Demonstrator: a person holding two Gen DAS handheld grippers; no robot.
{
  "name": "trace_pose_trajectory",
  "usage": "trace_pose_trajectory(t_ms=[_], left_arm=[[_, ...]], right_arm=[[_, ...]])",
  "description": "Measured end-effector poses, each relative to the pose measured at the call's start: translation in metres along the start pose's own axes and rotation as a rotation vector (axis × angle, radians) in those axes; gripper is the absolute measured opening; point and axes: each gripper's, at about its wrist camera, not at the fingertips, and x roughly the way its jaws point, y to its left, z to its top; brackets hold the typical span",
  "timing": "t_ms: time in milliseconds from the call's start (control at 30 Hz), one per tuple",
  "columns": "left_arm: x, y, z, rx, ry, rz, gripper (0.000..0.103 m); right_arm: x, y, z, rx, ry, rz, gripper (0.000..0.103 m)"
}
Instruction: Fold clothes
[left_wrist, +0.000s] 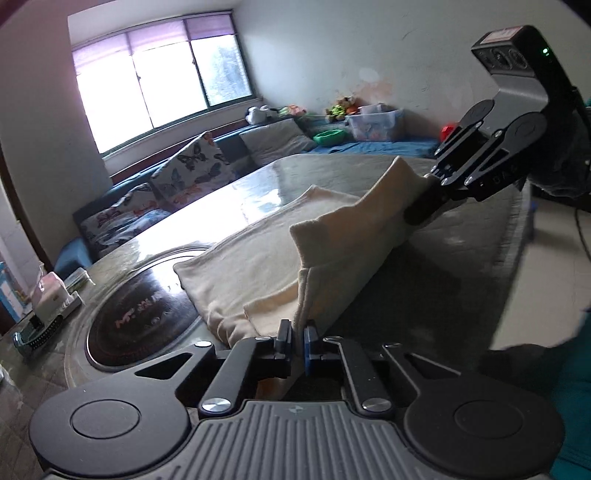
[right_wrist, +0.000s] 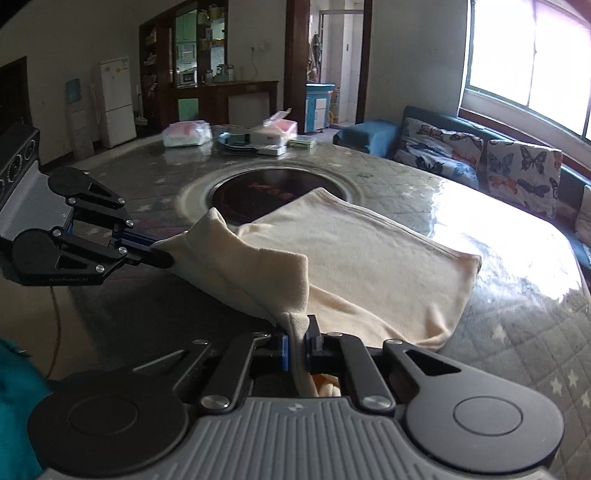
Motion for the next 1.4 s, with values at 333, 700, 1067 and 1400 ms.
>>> trace_pose_trajectory(t_ms=[333, 700, 1067, 1400], left_arm=[[-0.008, -0.004, 0.025, 0.000, -0.068, 0.054, 0.007], [0.107, 0.049, 0.092, -0.070, -0.071, 0.166, 0.007], [0.220, 0.080, 0.081, -0.154, 0.116, 0.179, 0.013], [0.174, 0.093, 0.072, -0.284, 0.080, 0.217, 0.021]], right_arm=[[-0.075, 0.023, -0.022, 0.003, 0.008, 0.016, 0.007], [-0.032, -0.053, 0.030, 0.054, -0.002, -0.090, 0.007], [0.088, -0.121, 0.051, 0.208, 0.083, -0.208, 0.016], [0.076, -0.111, 0.050, 0.285, -0.027, -0.318, 0.030]])
